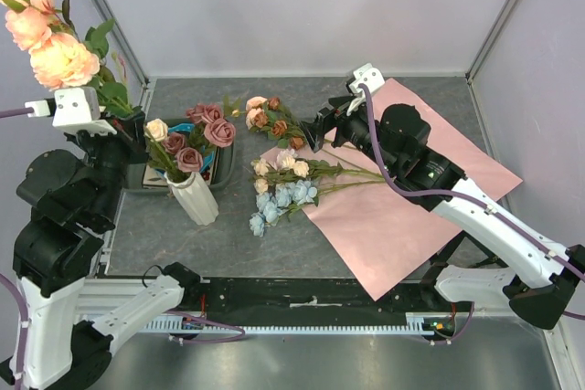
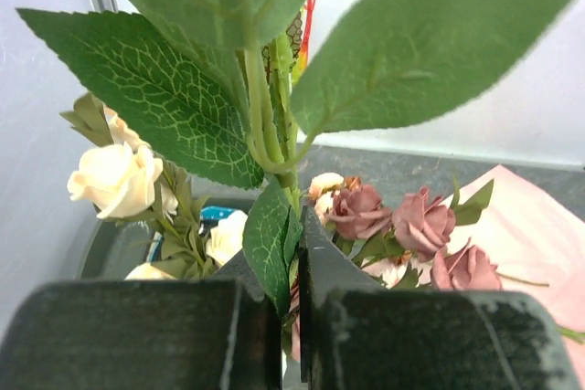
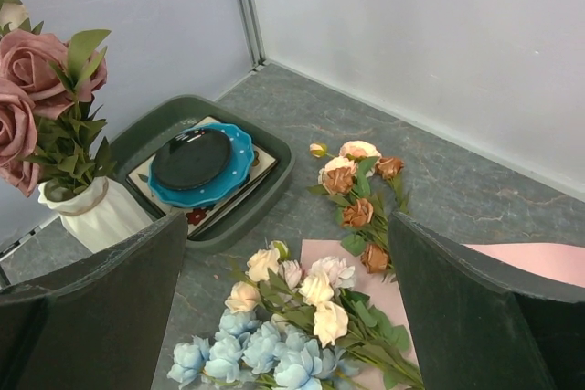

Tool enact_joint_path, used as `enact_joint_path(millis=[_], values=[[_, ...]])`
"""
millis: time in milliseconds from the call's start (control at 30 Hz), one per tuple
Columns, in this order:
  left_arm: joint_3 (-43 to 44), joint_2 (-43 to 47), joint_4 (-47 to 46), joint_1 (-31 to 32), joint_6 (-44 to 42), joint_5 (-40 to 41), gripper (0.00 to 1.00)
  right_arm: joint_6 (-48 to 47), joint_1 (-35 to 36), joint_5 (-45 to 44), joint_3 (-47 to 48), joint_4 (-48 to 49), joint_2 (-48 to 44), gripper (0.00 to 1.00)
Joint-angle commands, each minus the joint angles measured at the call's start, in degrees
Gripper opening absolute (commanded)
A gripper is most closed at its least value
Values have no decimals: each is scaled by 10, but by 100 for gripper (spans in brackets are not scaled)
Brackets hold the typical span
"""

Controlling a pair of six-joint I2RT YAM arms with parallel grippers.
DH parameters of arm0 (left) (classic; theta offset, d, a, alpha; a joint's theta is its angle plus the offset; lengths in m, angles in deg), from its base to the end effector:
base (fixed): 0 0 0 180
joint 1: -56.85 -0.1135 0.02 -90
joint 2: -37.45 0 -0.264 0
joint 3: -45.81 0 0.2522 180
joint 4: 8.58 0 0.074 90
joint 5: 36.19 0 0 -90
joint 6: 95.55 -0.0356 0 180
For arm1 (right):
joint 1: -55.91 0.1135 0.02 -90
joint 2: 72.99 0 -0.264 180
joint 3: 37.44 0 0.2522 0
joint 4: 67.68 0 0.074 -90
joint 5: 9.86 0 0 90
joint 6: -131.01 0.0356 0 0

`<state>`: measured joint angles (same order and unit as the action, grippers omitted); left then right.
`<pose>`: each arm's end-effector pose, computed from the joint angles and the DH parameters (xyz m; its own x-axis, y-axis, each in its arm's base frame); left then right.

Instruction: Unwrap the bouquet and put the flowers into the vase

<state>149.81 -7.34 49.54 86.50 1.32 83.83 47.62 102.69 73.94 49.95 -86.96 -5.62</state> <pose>0.0666 -0.0174 0.5181 0.0172 -0.1290 -0.9915 -0.0044 0.9916 -0.1290 0.1841 0.1903 0.4449 -0.0661 0.0968 -0.9931 -0.6472 0.7534 0.1165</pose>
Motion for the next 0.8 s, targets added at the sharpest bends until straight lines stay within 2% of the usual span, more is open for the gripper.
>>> enact_joint_path(millis=[0, 167, 533, 767], values=[[42, -20, -59, 0, -39, 13, 2, -5, -2, -8, -1, 9, -4, 98], [64, -38, -51, 0, -49, 15, 2, -2, -3, -7, -4, 11, -1, 98], [-47, -4, -54, 0, 11, 28, 2, -1, -4, -2, -13, 11, 0, 98], [-214, 52, -126, 0, 17, 90, 2, 4, -6, 0, -23, 11, 7, 98]])
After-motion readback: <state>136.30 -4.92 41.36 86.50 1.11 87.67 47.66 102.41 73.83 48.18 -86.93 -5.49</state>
